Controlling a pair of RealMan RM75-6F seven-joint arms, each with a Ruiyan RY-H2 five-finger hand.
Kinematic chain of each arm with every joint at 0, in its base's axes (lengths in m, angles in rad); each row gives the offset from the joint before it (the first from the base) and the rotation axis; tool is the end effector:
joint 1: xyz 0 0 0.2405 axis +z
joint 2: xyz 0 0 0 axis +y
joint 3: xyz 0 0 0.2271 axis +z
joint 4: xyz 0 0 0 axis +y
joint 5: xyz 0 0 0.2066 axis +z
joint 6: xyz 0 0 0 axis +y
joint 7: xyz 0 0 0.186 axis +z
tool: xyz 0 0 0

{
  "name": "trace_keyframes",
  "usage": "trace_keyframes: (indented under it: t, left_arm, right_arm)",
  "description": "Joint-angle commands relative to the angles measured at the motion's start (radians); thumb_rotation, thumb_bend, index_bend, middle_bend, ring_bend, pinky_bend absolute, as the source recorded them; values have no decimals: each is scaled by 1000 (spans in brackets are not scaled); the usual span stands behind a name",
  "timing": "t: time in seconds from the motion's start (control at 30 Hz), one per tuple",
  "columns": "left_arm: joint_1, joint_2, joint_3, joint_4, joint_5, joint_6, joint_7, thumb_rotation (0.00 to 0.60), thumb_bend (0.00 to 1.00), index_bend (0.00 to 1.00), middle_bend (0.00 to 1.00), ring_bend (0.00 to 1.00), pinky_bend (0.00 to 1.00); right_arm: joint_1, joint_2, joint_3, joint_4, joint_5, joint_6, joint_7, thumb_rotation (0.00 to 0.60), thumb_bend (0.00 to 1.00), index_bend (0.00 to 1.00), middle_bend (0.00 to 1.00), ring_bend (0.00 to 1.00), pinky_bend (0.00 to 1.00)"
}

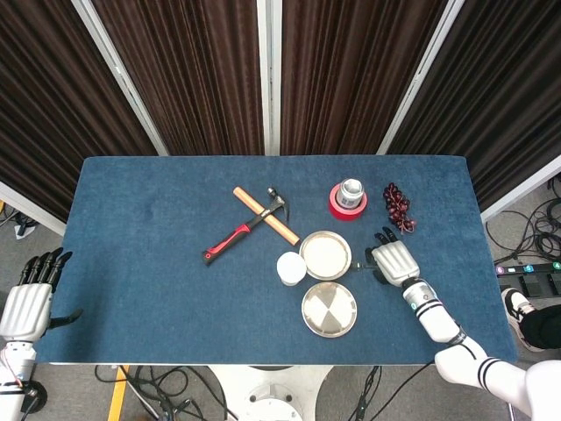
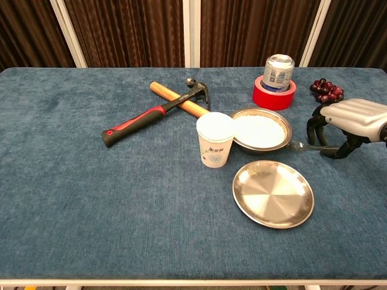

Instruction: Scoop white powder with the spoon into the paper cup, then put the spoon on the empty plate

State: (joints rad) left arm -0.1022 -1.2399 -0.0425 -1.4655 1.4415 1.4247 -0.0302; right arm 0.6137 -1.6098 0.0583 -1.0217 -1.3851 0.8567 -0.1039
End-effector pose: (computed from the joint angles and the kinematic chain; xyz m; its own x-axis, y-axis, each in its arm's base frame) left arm -0.3111 0.2250 0.1200 0.3834 0.0595 0.9217 0.9215 0.0425 -0.3860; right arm -0.2470 -0.3617 -0.0338 0.6430 -0.3058 0.7022 -0.7616 -0.3522 0.5440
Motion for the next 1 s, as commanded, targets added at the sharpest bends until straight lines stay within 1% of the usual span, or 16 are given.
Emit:
trace_keyframes:
  t: [0.03, 0.37, 0.53, 0.67, 0.73, 0.83, 1.0]
  left_arm:
    - [2, -2, 1, 3, 0, 1, -3, 600, 94, 126, 143, 51, 31]
    - [3, -4, 0, 3, -2, 2, -4, 600, 94, 126, 144, 51, 31]
    - [3, -5, -1, 5, -2, 2, -6, 600, 94, 126, 143, 51, 31]
    - [5, -6, -1, 8, -2, 4, -11, 600, 94, 126, 143, 51, 31]
    - [6, -6, 0, 9, -1, 6, -12, 600, 94, 126, 143, 51, 31]
    - [7, -5, 0, 10, 1, 9, -12, 600, 94, 126, 143, 51, 31]
    - [8, -3, -2, 6, 4, 14, -12, 600, 94, 126, 143, 51, 31]
  right_arm:
    - [-1, -5, -2, 7, 1, -1, -1, 600, 276, 477, 520, 135, 0]
    - [1, -24, -2, 43, 0, 1, 7, 600, 281, 504, 533, 150, 0]
    - [3, -28, -5, 52, -4, 1, 13, 600, 322, 544, 561, 177, 0]
    - [8, -12, -5, 36, -7, -5, 15, 600, 327, 561, 574, 182, 0]
    - [12, 10, -6, 15, -9, -10, 6, 600, 327, 565, 576, 182, 0]
    - [26, 77, -7, -52, -13, -29, -14, 600, 327, 577, 583, 182, 0]
    - [76, 246, -2, -220, -15, -95, -93, 600, 327, 589, 592, 187, 0]
